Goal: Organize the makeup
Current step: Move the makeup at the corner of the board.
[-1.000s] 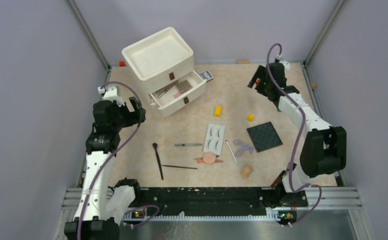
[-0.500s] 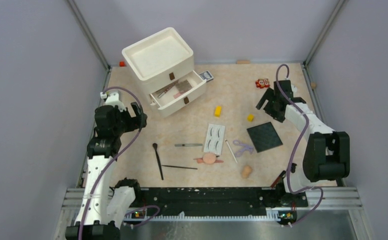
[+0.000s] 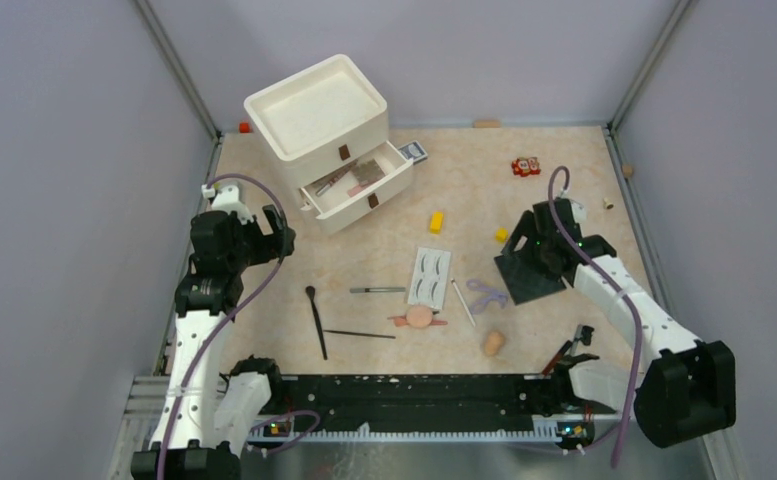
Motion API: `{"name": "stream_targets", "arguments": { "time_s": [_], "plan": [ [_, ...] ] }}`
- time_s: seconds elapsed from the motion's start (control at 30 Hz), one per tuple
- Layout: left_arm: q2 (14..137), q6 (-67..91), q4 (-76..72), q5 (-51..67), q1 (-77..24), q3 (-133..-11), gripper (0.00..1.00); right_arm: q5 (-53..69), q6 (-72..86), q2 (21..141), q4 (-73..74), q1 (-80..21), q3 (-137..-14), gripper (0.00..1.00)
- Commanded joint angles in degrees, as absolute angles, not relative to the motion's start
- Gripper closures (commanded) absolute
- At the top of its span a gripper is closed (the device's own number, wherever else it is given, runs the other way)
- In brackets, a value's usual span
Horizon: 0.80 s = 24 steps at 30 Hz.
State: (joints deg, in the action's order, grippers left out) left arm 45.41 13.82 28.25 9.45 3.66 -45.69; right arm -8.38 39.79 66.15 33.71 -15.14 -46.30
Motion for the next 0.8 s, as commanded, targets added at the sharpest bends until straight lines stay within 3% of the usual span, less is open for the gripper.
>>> {"name": "stream_targets", "arguments": {
  "time_s": [0.0, 0.2, 0.4, 0.77],
  "plan": [
    [44.8, 14.3, 26.3, 10.1, 3.6, -45.5, 0.01, -19.8, 54.2, 61.1, 44.8, -15.4, -44.1, 0.18],
    [45.1, 14.3, 26.2, 10.8, 3.6, -45.5, 0.01, -26.6, 67.1, 59.4, 55.8, -15.4, -43.6, 0.15],
    [44.9, 14.3, 26.1, 11.1, 3.6, -45.4, 0.01, -27.2, 70.6, 68.3, 63.7, -15.2, -46.4, 0.15],
    [44.9, 14.3, 26.2, 11.1, 3.5, -45.4, 0.01, -20.9, 68.8, 71.7, 59.1, -13.7, -40.7, 0.19]
  ]
}}
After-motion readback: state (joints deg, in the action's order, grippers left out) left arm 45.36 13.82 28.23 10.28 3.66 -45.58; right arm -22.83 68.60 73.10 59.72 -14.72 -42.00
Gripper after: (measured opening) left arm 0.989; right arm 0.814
